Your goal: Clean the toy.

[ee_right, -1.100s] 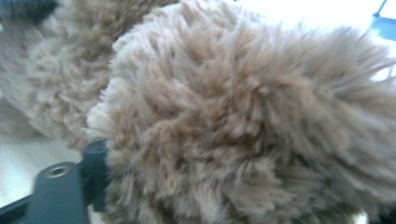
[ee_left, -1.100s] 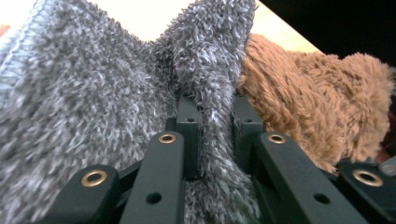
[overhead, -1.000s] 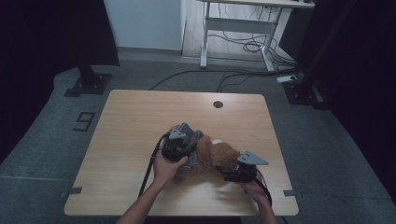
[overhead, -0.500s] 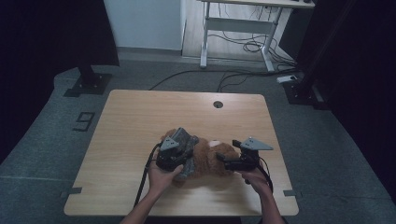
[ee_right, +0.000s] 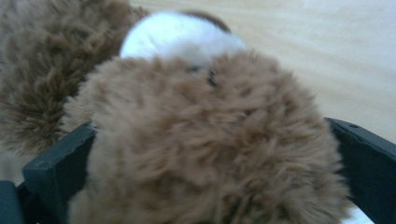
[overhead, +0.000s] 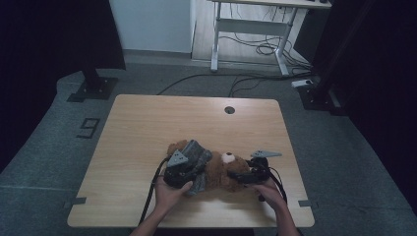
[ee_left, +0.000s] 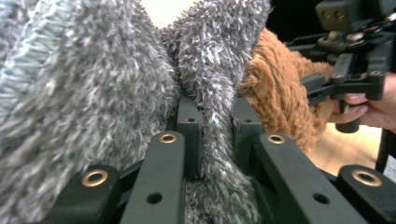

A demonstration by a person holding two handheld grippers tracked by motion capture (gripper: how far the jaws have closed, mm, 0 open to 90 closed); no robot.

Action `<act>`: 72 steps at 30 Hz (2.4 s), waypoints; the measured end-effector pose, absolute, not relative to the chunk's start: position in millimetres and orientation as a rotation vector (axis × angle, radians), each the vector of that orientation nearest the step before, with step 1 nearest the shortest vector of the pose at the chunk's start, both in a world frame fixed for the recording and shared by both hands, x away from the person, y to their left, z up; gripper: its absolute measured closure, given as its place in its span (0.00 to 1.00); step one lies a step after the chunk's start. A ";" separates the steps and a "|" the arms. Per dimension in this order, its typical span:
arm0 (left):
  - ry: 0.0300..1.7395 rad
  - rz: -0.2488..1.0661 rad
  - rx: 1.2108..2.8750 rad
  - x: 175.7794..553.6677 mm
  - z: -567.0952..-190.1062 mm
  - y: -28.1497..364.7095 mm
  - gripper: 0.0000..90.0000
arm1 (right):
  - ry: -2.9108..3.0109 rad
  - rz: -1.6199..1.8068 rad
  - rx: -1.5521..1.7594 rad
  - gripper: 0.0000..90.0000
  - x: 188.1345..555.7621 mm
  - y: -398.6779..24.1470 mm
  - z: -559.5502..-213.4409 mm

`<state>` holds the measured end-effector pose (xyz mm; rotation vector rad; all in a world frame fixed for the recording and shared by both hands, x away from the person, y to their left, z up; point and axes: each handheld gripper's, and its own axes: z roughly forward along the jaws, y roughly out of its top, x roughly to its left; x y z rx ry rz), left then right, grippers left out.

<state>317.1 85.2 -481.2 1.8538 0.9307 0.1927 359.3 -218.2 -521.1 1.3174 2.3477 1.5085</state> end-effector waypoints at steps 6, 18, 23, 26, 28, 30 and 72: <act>0.921 0.192 1.858 311.1 -482.1 87.6 0.86 | 2.368 1.535 1.313 0.08 351.3 -216.6 -528.2; 0.957 0.182 1.796 307.7 -458.2 129.1 0.84 | 2.334 1.533 1.234 0.34 341.7 -221.0 -529.3; 1.062 0.178 1.786 313.8 -467.1 155.9 0.84 | 2.322 1.542 1.202 0.35 339.8 -221.0 -529.6; 1.106 0.147 1.791 315.5 -479.6 160.0 0.84 | 2.317 1.537 1.169 0.36 337.4 -218.6 -528.4; 1.126 0.118 1.798 317.1 -486.7 158.2 0.84 | 2.311 1.535 1.141 0.37 335.2 -216.7 -527.6; 1.139 0.098 1.806 318.9 -491.1 153.7 0.84 | 2.300 1.536 1.120 0.38 333.1 -214.9 -527.3; 0.928 0.131 1.902 356.5 -442.4 49.1 0.83 | 2.025 1.479 0.935 0.35 340.6 -202.1 -533.6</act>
